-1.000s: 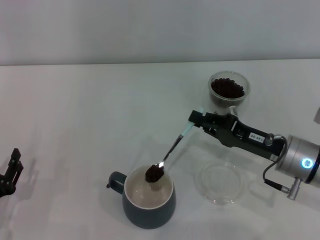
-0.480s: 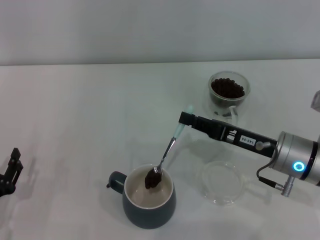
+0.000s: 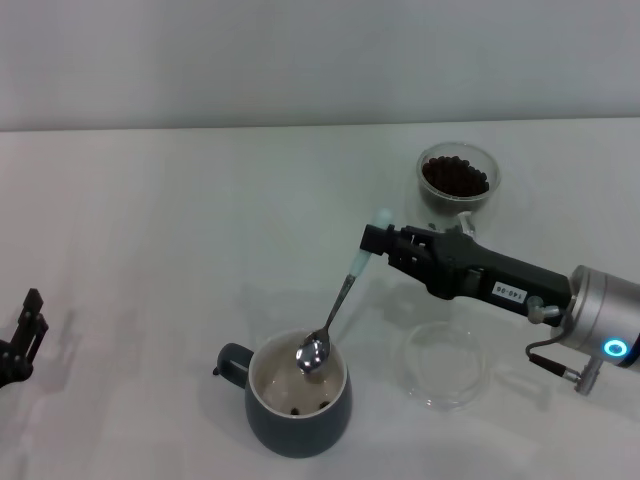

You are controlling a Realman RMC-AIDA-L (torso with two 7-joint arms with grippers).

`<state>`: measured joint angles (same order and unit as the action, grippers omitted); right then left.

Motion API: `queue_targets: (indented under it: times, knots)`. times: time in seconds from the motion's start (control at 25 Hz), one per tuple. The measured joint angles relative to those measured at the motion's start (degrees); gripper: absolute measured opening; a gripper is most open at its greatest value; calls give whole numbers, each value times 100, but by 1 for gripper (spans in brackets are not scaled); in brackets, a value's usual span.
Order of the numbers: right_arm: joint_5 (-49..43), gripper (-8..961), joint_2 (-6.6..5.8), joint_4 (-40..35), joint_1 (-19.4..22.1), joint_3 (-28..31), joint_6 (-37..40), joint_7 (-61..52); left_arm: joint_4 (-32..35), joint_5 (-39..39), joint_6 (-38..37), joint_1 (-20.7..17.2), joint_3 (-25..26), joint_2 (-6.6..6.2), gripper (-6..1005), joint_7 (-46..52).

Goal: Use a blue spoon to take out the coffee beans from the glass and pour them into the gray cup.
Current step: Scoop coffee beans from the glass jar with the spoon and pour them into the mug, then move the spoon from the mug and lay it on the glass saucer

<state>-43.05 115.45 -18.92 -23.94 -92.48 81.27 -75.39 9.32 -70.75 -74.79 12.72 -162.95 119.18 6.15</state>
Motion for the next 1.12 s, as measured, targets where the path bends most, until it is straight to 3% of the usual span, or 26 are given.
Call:
queue_targets:
  times: [0.2,0.36,0.52,0.56,0.6,0.72,0.84,1.12]
  knots:
    - [9,146,-17,-110,124,157,65,73,0,-7,0,3,0,0,653,0]
    - [11,146,-67,28,329,791,216,32,0,-10,0,38,0,4,654,0]
    - [-19,145,-250,304,587,1390,264,-131,0,-13,3,61,0,9,654,0]
    - [-22,145,-393,522,621,1462,262,-299,0,-21,4,62,0,9,654,0]
    - [-22,145,-393,522,621,1462,262,-299,0,-59,6,64,0,5,654,0]
    - [-30,146,-548,873,624,1460,232,-444,0,-111,7,71,0,2,653,0]
    - [-64,146,-560,1044,641,1449,118,-451,0,-139,14,106,0,0,653,0]
    - [-361,153,-424,1072,625,1433,-194,-410,0,-148,150,245,0,0,653,0]
